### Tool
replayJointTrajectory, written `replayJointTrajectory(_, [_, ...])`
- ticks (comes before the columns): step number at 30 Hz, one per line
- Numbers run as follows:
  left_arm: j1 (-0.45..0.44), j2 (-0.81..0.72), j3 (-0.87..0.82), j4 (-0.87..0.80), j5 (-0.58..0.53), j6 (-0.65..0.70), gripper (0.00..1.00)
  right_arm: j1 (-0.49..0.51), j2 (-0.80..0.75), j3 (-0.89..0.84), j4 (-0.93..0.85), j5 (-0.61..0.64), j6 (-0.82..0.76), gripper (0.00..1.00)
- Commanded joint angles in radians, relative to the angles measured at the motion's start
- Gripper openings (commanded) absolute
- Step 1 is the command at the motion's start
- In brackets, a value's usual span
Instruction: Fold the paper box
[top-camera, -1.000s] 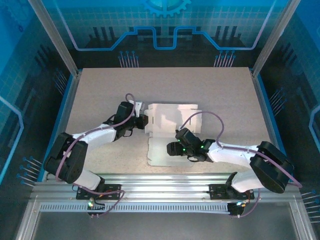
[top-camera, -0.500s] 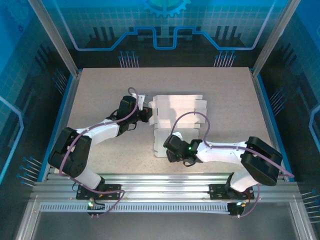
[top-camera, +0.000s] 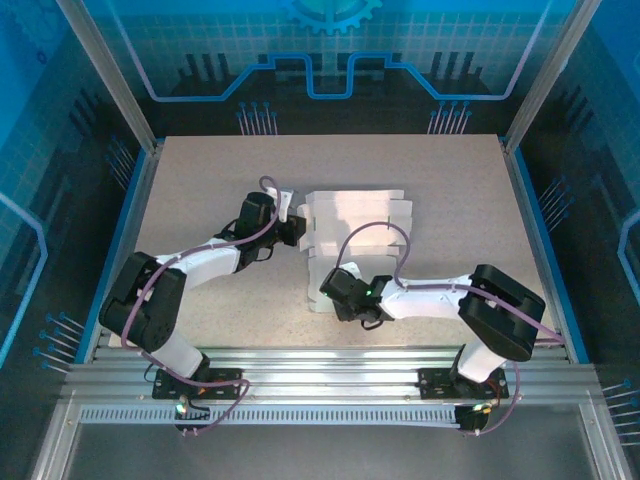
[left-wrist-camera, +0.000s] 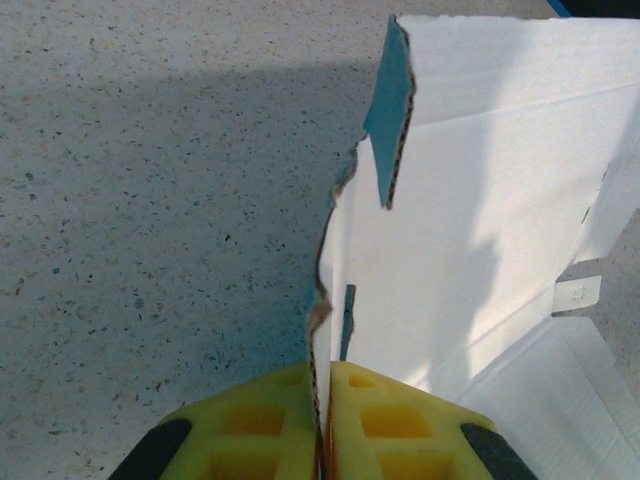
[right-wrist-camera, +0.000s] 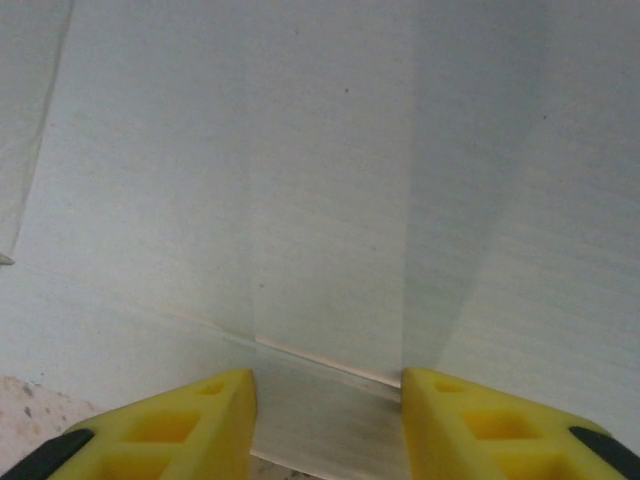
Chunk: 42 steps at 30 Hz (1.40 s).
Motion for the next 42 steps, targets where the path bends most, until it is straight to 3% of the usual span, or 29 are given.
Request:
replayJointTrajectory(1, [-0.013,-0.002,-0.025,0.033,0.016,0.04,0.12,-0.009,0.052,0.003,0.007,-0.005,0.012,0.4])
replayJointTrajectory(14, [-0.033,-0.03,-0.086,-0.002,0.019,0.019,0.12,-0.006,0.084,0.004,0.022,-0.023,0.034,0.34])
replayJointTrajectory(42, [-0.07,0.0,-0.009,-0.16,0.018,-0.056,0.11,0.031,0.12,0.025,0.057,-0.07,0.004,0.34])
